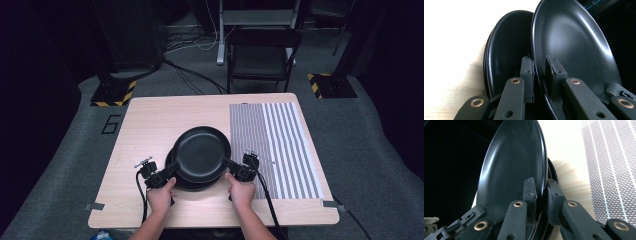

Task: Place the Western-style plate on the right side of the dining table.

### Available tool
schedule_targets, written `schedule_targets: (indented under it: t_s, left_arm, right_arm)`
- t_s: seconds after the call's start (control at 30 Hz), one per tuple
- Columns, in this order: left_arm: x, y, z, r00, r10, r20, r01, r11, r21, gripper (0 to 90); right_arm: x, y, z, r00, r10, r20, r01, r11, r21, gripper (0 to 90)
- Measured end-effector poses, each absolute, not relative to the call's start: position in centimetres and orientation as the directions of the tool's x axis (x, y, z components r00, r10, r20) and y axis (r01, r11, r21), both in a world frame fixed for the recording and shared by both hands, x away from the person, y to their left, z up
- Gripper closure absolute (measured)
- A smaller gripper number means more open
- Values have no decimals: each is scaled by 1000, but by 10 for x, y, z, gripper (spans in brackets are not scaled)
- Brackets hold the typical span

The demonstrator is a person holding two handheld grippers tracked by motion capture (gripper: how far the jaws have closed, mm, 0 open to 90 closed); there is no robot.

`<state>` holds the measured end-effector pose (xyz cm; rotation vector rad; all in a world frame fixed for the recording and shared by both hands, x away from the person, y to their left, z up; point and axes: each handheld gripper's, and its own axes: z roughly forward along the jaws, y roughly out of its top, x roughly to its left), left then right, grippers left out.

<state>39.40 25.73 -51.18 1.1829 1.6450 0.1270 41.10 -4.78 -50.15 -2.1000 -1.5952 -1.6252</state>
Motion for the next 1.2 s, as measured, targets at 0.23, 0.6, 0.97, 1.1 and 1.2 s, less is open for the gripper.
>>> schedule_targets:
  t_s: [0.23,0.6,0.97,1.1,1.2]
  left_arm:
    - [396,258,-502,65,747,-661,620,489,614,776]
    - [399,256,-491,76,746,-662,610,490,623,780]
    - [401,253,-481,100,746,-658,598,484,639,783]
    - [403,251,-478,107,743,-661,596,484,641,783]
    - [405,247,-474,112,744,-659,596,480,643,784]
  right_arm:
    - [413,-49,-497,-78,661,746,722,-479,499,803]
    - [415,-51,-487,-91,651,753,713,-486,506,804]
    - [414,-56,-479,-101,643,759,699,-497,514,806]
    - [414,-58,-473,-105,648,754,692,-497,523,807]
    - [415,-61,-470,-106,646,756,683,-505,528,806]
